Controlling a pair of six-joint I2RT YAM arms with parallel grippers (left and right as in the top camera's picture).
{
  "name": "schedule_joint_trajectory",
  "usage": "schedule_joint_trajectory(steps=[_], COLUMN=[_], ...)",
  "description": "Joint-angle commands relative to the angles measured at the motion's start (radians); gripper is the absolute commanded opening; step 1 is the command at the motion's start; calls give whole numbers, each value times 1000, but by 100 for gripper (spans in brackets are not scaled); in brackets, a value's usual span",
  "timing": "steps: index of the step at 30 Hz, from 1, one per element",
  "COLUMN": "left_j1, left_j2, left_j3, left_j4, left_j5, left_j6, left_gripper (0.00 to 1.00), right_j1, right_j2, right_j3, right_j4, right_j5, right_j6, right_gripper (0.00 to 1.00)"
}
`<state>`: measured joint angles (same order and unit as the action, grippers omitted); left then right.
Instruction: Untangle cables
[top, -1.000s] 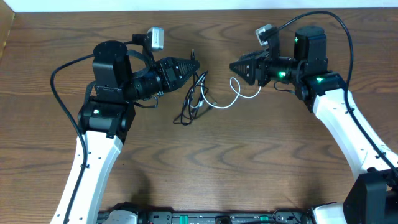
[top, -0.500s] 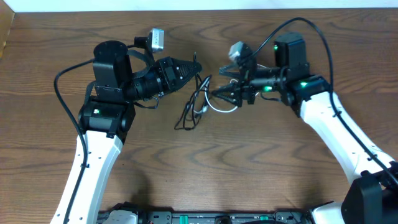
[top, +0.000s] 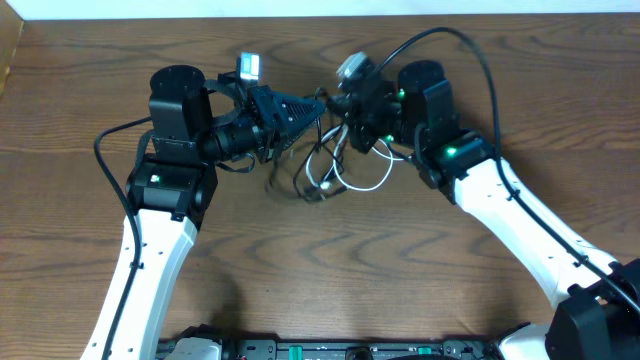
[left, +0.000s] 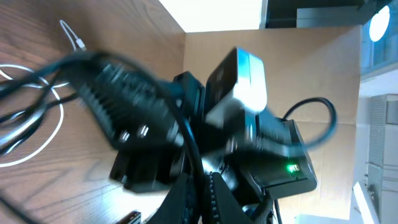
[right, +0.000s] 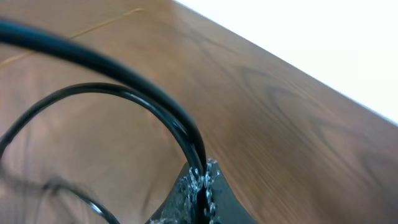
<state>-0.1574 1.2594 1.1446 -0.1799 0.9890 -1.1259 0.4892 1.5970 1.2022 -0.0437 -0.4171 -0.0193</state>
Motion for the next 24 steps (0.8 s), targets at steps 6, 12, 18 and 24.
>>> schedule_joint_trajectory(steps=[6, 12, 18, 24], left_j1=[37, 56, 54, 21], left_j2=[1, 1, 2, 3], left_j3=[16, 16, 16, 16], left_j4=[-123, -320, -382, -333], left_j5=[-136, -530, -608, -559], left_j6=[212, 388, 503, 595], left_gripper=[8, 8, 8, 12], right_j1=[-264, -447, -535, -422], right_j2=[3, 3, 3, -24], right_j3=[13, 13, 13, 41], right_j4=[-250, -371, -388, -330], right_j5=[343, 129, -190, -562], right_j6=[438, 336, 238, 92], right_gripper=[1, 1, 1, 1])
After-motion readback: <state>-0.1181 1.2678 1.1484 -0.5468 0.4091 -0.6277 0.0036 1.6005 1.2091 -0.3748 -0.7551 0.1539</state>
